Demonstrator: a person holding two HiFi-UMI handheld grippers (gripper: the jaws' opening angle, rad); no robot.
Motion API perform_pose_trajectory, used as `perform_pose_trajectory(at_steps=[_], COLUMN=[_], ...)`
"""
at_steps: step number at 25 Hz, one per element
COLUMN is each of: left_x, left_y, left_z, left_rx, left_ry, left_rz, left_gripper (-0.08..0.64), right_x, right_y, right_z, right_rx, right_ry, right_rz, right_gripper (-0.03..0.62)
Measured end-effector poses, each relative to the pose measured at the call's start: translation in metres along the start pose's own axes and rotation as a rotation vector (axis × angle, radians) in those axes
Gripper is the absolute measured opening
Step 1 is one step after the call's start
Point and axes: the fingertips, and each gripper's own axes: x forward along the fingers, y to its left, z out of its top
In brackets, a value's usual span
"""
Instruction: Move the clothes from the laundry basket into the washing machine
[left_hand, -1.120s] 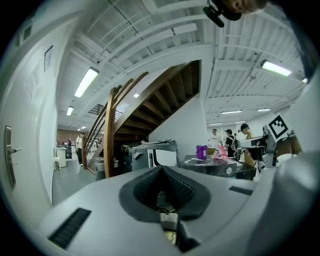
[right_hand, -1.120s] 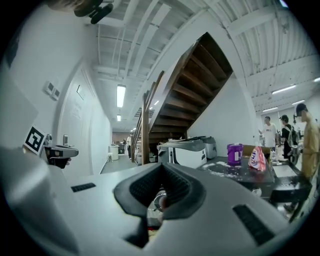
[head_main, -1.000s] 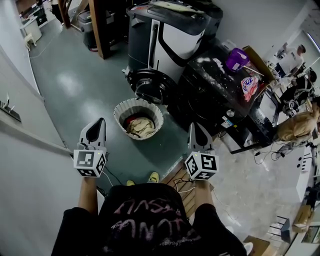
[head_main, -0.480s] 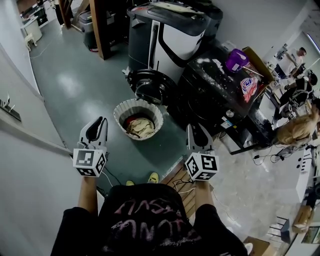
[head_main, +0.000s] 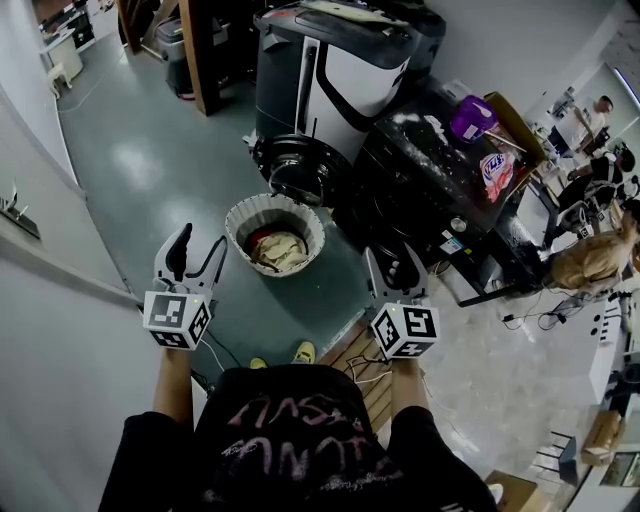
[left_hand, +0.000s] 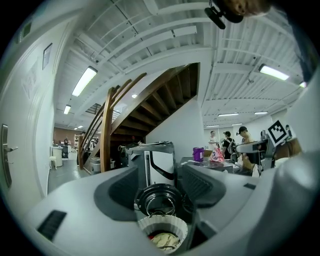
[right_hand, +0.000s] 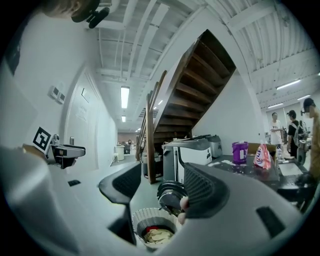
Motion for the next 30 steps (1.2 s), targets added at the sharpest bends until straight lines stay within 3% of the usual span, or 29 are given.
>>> perform_pose_trajectory(at_steps=[8,30], left_x=[-0.001,0.012], left_y=[-0.005,-0.022], left_z=[0.004,0.004], left_rx=[0.01,0.011], left_ry=[-0.003,0.011], left_rz=[-0.005,0.005], left_gripper=[0.318,0.331], right_x=[-0.002,0.005], right_y=[-0.003,-0.025], right_z=[0.005,-0.002], right_rx=[0.012,0.053], right_ry=[-0.023,-0.046], right_rz=[-0.001,0.008], right_gripper=[0.357,0.364])
